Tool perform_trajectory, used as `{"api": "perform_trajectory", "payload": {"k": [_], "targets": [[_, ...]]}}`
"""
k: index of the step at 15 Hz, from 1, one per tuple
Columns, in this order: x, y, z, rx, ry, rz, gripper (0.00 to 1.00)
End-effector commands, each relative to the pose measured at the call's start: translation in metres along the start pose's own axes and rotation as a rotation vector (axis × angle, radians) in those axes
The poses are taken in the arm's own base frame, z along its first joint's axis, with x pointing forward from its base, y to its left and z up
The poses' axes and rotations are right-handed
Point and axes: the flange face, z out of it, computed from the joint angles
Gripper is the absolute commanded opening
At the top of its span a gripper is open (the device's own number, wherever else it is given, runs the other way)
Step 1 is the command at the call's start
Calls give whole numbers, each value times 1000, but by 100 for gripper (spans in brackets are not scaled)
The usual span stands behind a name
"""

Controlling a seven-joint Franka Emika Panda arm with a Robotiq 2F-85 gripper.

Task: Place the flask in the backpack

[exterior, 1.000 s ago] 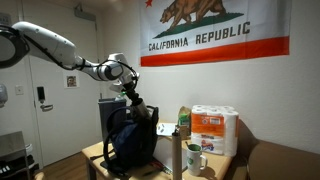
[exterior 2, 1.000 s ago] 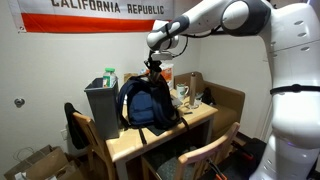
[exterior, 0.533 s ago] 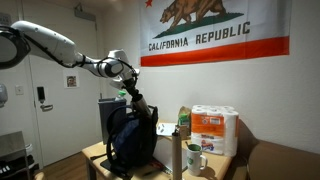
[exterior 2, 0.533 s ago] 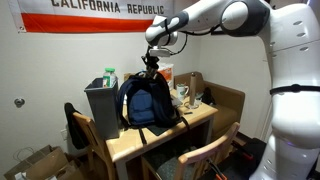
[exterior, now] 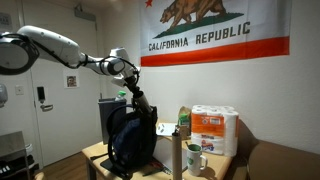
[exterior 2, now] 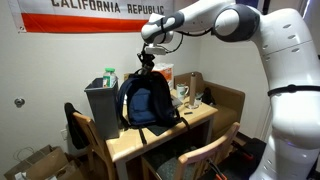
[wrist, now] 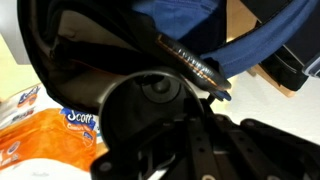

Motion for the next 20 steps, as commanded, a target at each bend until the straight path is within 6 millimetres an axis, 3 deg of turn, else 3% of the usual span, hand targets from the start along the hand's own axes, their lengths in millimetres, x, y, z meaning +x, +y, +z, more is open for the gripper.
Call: {"api": "perform_trajectory", "payload": {"k": [1,7,14,20], "targets": [[8,0,20,-36,-91,7,2],[7,5,38,-98,-241,-9,2],[-15,14,69,-131,-540,-33,2],[-30,23,102,-170,-644,-42,2]]}}
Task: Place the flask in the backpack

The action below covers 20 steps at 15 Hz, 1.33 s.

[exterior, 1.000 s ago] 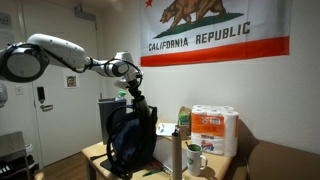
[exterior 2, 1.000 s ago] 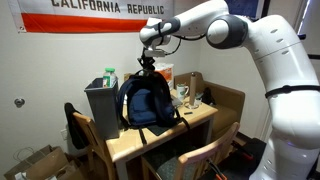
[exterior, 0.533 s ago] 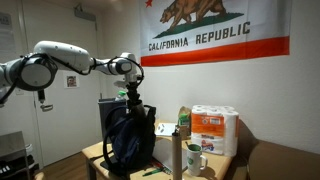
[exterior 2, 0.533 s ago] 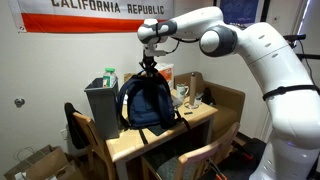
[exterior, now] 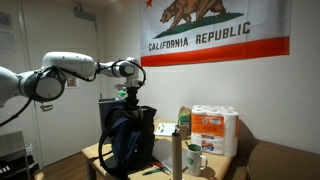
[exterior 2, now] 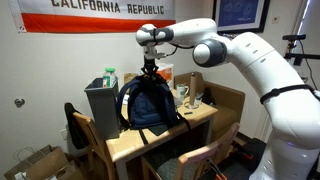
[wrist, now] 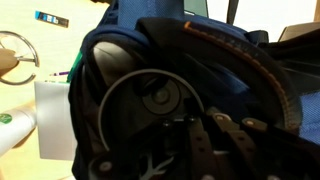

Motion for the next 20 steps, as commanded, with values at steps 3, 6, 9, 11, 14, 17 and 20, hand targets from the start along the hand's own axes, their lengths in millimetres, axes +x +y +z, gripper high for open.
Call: {"api": "perform_trajectory", "payload": {"k": [3,6,9,11,14,17,20], "targets": [[-1,7,49,-44,-139,-40,2],[0,7,59,-35,-154,-66,2],[-1,8,62,-39,-164,-79,2],[-1,7,57,-34,-157,-91,2],[-3,8,53,-35,-168,-91,40],[-5,7,53,-41,-187,-90,62],[-6,5,40,-40,-176,-94,84]]}}
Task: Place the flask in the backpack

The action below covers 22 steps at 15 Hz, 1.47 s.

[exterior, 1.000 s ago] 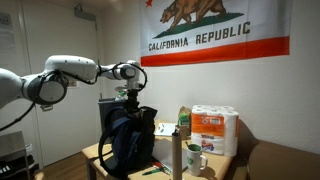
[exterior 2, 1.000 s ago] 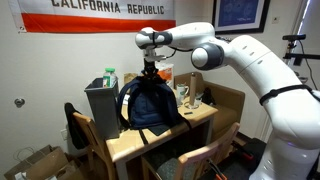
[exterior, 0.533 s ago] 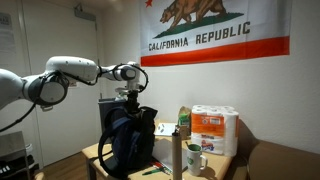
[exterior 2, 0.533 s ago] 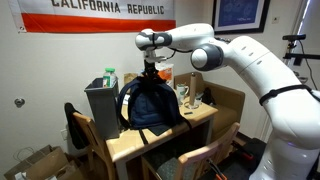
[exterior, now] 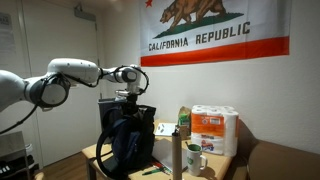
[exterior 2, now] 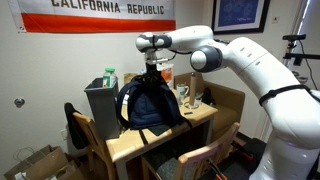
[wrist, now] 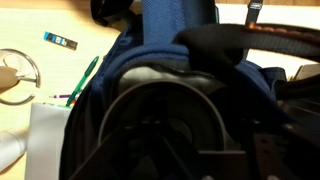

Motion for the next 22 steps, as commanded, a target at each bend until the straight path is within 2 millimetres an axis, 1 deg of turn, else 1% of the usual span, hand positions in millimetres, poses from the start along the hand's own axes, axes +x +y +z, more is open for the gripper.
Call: {"api": "perform_trajectory", "payload": {"k": [1,2,5,8,11,13,16,18,20,22], "targets": [[-7,-3,-9,-12,-25,-26,91],[-8,-4,-15,-11,-17,-28,99],[-16,-7,-39,-4,9,-41,100],[-27,-9,-70,2,45,-76,100],[-39,-7,-108,20,113,-84,100],[-47,-2,-139,37,194,-69,100],[-62,15,-182,45,291,-62,100],[-72,29,-205,57,344,-45,100],[-81,45,-222,72,381,-35,100],[-90,59,-234,98,401,-37,100]]}}
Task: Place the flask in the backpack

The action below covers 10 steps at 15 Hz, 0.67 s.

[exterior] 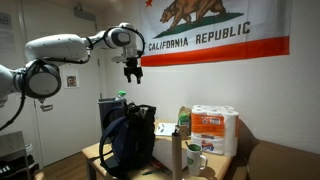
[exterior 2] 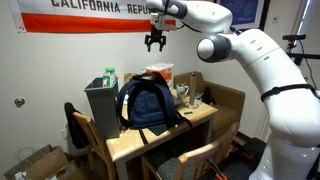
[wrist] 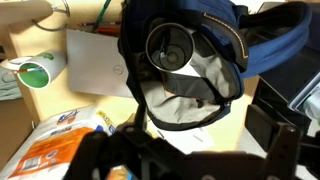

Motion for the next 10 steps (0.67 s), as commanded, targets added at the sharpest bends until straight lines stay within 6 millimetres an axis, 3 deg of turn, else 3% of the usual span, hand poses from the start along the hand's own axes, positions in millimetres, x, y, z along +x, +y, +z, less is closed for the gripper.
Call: {"api": "perform_trajectory", "payload": {"k": [1,4,10], "targets": [[-7,22,-25,58,36,-18,100],[-11,32,-32,92,23,-40,100],[-12,33,-22,86,-13,-90,100]]}}
